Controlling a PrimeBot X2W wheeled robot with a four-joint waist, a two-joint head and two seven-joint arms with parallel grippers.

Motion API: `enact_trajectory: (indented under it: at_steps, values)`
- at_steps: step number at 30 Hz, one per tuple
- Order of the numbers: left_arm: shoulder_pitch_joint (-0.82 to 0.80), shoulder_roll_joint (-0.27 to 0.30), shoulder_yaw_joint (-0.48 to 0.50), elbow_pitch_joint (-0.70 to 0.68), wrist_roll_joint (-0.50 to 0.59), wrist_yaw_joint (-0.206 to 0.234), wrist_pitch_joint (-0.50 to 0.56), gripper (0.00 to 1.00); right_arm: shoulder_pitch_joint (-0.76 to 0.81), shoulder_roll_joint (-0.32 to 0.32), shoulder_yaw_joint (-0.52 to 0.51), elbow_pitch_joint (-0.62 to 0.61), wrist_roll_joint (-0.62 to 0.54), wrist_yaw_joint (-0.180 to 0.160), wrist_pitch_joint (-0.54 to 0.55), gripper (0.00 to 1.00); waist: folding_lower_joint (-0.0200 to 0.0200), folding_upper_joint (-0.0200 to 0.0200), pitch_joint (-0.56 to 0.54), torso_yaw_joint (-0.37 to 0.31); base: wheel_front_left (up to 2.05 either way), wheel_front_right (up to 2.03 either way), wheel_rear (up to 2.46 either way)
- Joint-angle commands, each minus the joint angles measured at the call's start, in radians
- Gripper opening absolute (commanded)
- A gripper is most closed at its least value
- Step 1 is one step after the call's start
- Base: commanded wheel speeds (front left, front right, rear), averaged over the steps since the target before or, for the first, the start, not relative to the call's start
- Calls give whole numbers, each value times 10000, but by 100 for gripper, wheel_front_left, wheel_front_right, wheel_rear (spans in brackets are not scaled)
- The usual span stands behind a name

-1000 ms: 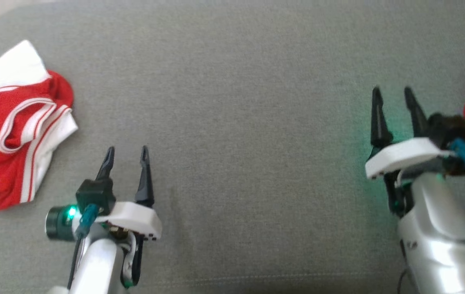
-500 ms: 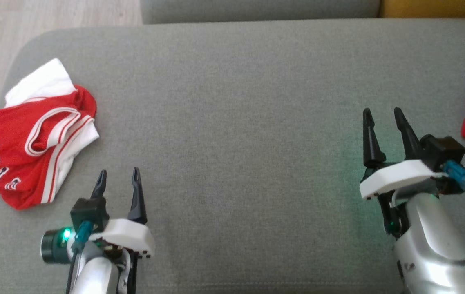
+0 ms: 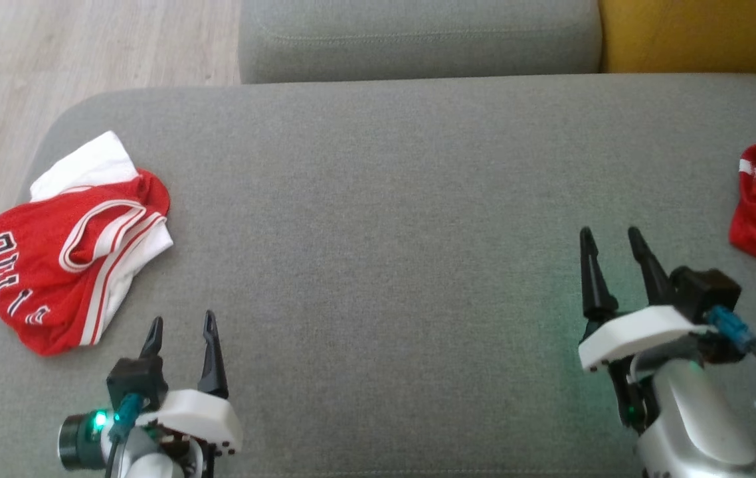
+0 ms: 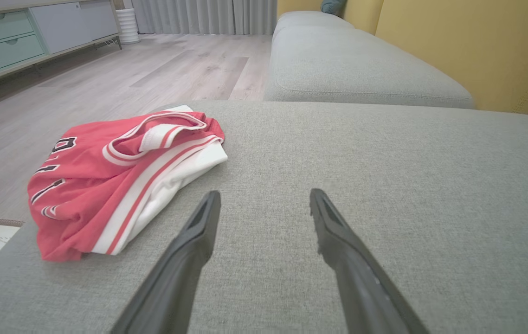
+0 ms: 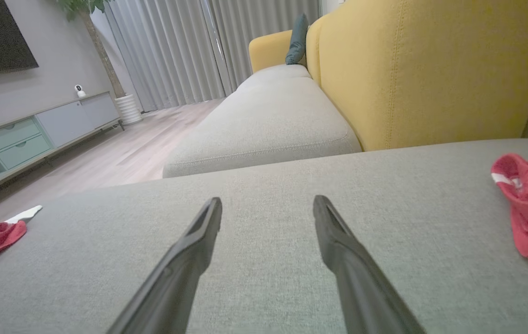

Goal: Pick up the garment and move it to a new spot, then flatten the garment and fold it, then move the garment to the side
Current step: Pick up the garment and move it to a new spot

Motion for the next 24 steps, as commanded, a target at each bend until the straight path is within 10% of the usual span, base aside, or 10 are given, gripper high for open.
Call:
enact_trajectory:
  at_steps: [1, 24]
  values:
    - [-298, 79, 435, -283, 47, 29, -59, 100, -92, 54, 270, -197, -54, 65, -93, 100, 1, -1, -69, -9, 0, 0, 0]
    - [-357, 79, 555, -350, -116, 70, -59, 100, 139, 55, 650, 210, -479, 65, -93, 100, 1, -1, 23, 381, 0, 0, 0]
